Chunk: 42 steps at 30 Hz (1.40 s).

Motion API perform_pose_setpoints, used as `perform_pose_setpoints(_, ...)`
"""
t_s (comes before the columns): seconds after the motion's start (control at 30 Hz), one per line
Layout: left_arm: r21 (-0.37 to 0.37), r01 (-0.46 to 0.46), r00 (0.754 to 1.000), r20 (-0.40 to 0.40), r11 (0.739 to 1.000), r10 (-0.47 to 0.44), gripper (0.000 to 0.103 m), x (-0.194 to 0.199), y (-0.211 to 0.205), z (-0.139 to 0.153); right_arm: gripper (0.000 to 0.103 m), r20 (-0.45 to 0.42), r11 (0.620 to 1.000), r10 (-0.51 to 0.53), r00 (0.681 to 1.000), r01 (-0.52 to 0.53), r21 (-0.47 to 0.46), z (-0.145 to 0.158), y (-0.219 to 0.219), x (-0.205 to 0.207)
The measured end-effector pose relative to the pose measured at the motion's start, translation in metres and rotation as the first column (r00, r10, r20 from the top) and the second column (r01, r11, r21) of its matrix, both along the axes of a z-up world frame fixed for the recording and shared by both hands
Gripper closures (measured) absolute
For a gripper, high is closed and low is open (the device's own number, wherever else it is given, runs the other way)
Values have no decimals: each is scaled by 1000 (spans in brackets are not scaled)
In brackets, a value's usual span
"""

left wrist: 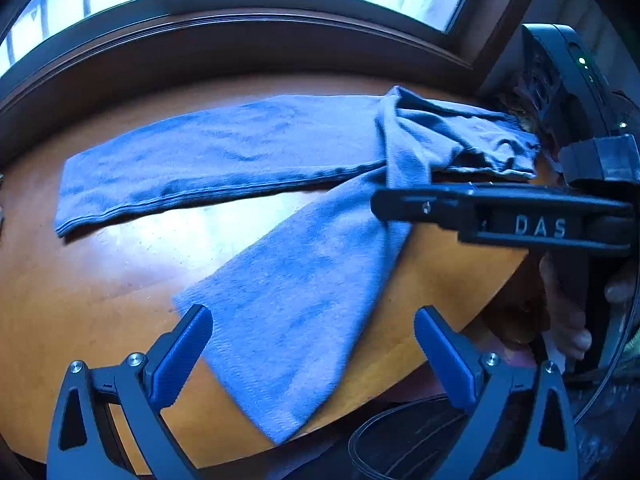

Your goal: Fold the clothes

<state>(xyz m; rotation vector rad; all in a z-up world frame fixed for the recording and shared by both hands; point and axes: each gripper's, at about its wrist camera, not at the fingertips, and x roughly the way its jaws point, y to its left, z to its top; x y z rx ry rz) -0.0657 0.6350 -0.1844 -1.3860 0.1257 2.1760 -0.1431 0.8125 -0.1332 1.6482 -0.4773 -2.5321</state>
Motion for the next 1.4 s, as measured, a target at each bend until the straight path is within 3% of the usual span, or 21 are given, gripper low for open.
perform_pose_setpoints(0.17,-32,-7,1000,-7,999,7,0,-13,-5,-3,53,25,998,-56,998,56,25,-6,-4,-3)
perform_pose_setpoints(0.23,-28,6,1000,-3,1000,-6,0,-21,-9,-5,66,28,995,-89,996,88,41,-7,-6,-1)
perform_pose_setpoints(0.27,-24,18,1000,1,1000,-18,0,-25,-8,-7,88,31,993,-113,993,111,44,-7,-7,-1)
perform_pose_setpoints(0.3,-19,37,999,4,999,-37,0,-28,-10,-7,96,32,990,-139,990,138,35,-8,-7,-1)
perform_pose_setpoints(0.4,-13,117,993,-10,993,-117,0,-43,-13,-9,99,-5,980,-199,980,199,9,0,-10,-1)
perform_pose_setpoints(0.53,-9,231,972,-49,973,-231,0,-63,-33,-1,99,-94,976,-217,972,214,-40,25,-22,-15)
perform_pose_setpoints(0.7,33,249,967,-72,968,-246,0,-101,-74,7,99,-161,972,-230,960,217,-91,43,-30,-63)
perform_pose_setpoints(0.87,70,219,974,-73,973,-214,0,-133,-119,15,99,-79,956,-247,966,230,-181,12,-27,-129)
perform_pose_setpoints(1.03,100,201,979,-44,975,-197,0,-152,-146,10,99,36,943,-290,956,292,-162,-38,-31,-169)
perform_pose_setpoints(1.17,114,205,979,-36,972,-202,0,-159,-153,6,98,17,941,-311,950,311,-138,-40,-37,-172)
perform_pose_setpoints(1.27,125,208,978,-29,970,-206,0,-165,-157,4,91,13,940,-317,948,316,-126,-38,-41,-171)
perform_pose_setpoints(1.4,139,212,977,-21,967,-211,0,-172,-164,1,61,-46,949,-300,953,293,-113,-22,-51,-151)
